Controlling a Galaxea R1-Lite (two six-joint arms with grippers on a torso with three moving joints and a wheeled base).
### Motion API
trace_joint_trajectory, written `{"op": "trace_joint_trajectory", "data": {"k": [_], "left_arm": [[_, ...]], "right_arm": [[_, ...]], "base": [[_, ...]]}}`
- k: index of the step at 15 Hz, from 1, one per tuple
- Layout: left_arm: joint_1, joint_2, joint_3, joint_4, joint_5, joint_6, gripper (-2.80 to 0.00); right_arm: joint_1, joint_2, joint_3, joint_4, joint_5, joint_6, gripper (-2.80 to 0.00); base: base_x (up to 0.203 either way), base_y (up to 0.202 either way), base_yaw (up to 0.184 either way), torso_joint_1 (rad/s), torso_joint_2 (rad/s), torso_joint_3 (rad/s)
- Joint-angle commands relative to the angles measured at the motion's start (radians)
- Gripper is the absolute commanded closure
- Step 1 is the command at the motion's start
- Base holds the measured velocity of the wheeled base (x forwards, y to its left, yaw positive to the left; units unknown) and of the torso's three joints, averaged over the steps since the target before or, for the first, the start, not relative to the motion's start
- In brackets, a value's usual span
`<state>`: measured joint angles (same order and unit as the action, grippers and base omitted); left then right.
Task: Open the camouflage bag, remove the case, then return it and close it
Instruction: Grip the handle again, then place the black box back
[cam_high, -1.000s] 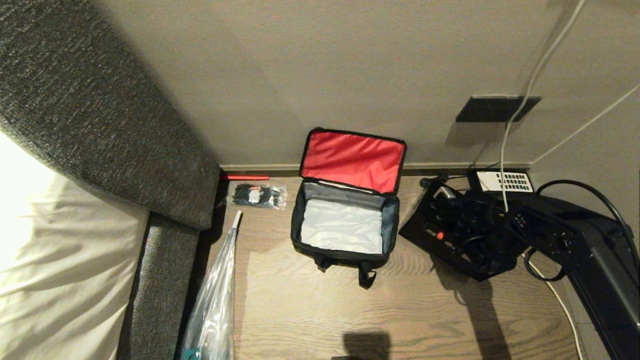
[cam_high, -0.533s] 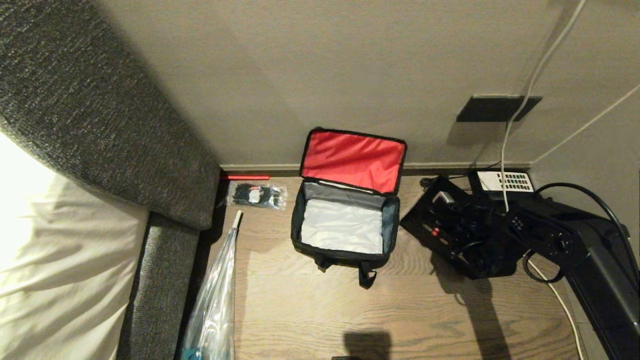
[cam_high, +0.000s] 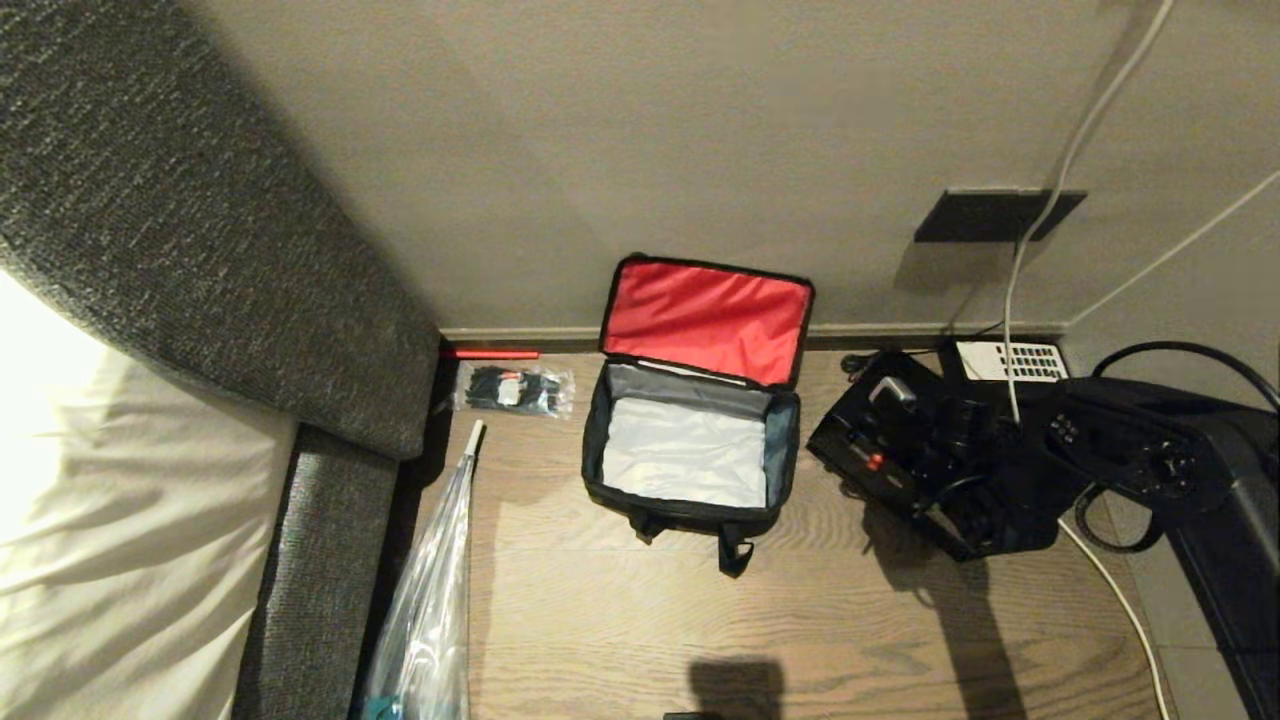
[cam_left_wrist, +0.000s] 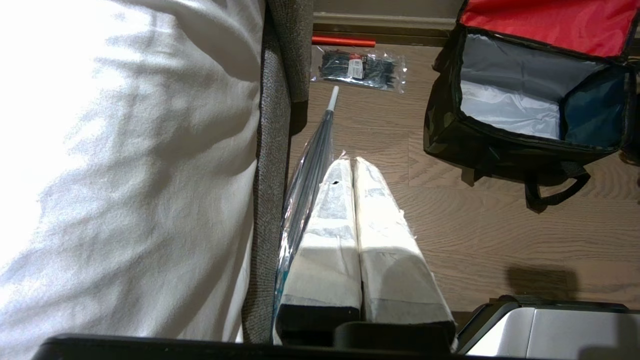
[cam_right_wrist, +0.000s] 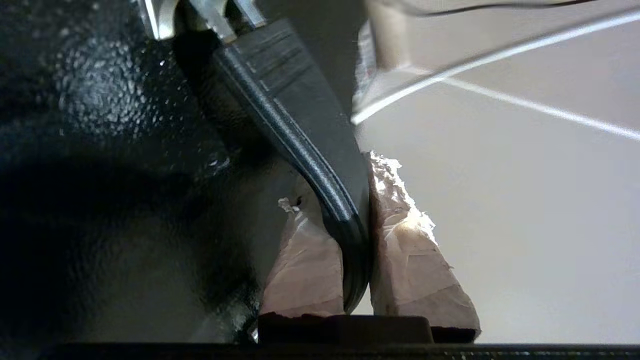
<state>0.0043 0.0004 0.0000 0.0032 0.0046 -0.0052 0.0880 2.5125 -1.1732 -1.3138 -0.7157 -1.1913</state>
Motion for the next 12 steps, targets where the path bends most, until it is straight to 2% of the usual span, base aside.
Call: {"op": "trace_joint_trajectory", "data": {"k": [1, 4, 7, 10, 12], "left_arm": [[0.000, -0.002, 0.002, 0.000, 0.001, -0.001, 0.00], [0.000, -0.002, 0.002, 0.000, 0.000, -0.001, 0.00], [0.000, -0.002, 0.002, 0.000, 0.001, -0.001, 0.00], [0.000, -0.002, 0.002, 0.000, 0.000, -0.001, 0.00], [0.000, -0.002, 0.002, 0.000, 0.000, -0.001, 0.00]], "right_arm": [[0.013, -0.151, 0.106, -0.002, -0.005, -0.005, 0.00], [0.042, -0.309, 0.216, 0.005, -0.004, -0.010, 0.00], [0.114, -0.471, 0.281, 0.061, -0.011, -0.016, 0.00], [0.233, -0.531, 0.284, 0.110, -0.033, -0.019, 0.00], [0.284, -0.549, 0.263, 0.132, -0.037, -0.032, 0.00]], "base": [[0.000, 0.000, 0.000, 0.000, 0.00, 0.000], [0.000, 0.000, 0.000, 0.000, 0.00, 0.000], [0.000, 0.000, 0.000, 0.000, 0.00, 0.000], [0.000, 0.000, 0.000, 0.000, 0.00, 0.000], [0.000, 0.000, 0.000, 0.000, 0.00, 0.000]]}}
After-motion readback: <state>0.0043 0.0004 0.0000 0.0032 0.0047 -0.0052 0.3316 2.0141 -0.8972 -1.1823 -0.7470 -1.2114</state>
